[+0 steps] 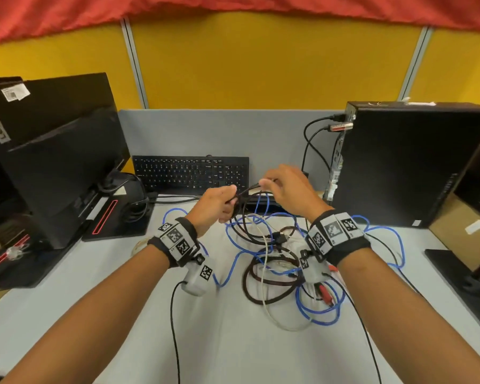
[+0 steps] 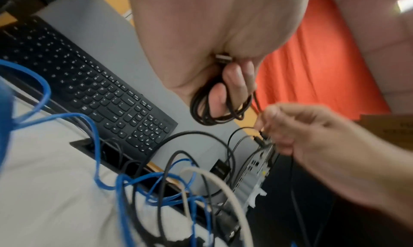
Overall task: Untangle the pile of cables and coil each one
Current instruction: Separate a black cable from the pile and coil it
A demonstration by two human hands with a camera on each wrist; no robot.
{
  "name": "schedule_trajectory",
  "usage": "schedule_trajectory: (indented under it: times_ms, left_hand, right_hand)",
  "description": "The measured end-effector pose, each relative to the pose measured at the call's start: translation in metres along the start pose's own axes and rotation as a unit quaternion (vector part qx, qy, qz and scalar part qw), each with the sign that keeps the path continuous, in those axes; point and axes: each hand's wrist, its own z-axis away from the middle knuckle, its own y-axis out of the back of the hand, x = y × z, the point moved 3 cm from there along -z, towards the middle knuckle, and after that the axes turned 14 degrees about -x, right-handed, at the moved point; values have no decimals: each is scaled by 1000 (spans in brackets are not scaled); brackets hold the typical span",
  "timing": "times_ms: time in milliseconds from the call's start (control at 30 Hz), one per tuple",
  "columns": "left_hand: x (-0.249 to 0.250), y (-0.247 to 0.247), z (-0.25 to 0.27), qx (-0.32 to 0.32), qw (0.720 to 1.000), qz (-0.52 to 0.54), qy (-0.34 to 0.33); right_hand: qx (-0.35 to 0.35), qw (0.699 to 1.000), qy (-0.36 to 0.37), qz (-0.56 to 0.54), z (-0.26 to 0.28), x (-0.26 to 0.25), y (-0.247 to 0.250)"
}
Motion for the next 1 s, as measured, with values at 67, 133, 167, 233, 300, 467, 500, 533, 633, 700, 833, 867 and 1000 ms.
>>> schedule_trajectory:
  times_ms: [67, 133, 167, 233, 300, 467, 500, 533, 633, 700, 833, 867, 1000]
  left_hand:
    - [5, 1, -3, -11, 999, 42, 8]
    - [8, 0, -5, -27, 997, 76, 15]
    - [8, 0, -5, -32, 996, 86, 16]
    - [7, -1, -6, -29, 995, 89, 17]
    - [6, -1, -7, -21, 996, 86, 19]
    - [8, 1, -8, -17, 991, 132, 6]
    - [10, 2, -7, -14, 990, 137, 4]
    - [11, 1, -7, -10, 991, 136, 3]
    - [12, -1, -6, 6, 994, 111, 6]
    - [11, -4, -7, 11, 995, 98, 1]
    - [8, -8, -11, 44, 988, 144, -18]
    - [7, -8, -12, 52, 984, 167, -21]
    - [0, -9, -13, 66, 967, 246, -13]
  right_hand:
    - [0, 999, -46, -3, 0, 5, -6]
    - [-25, 994, -97, 51, -2, 3, -11]
    - [-38, 988, -117, 97, -5, 1, -13]
    - [-52, 985, -99, 131, -7, -6, -17]
    - [-68, 996, -30, 52, -7, -20, -20]
    - [-53, 987, 46, -143, -6, -33, -29]
    - [-47, 979, 35, -197, -6, -30, -31]
    - [-43, 967, 17, -252, -6, -26, -32]
    - [-42, 963, -14, -264, -9, -22, -36]
    - [-32, 981, -25, -189, -14, -25, -38]
    - [-29, 989, -31, -138, -17, -30, -39]
    - [-37, 991, -27, -126, -17, -30, -38]
    - [-56, 994, 2, -89, -13, -29, -38]
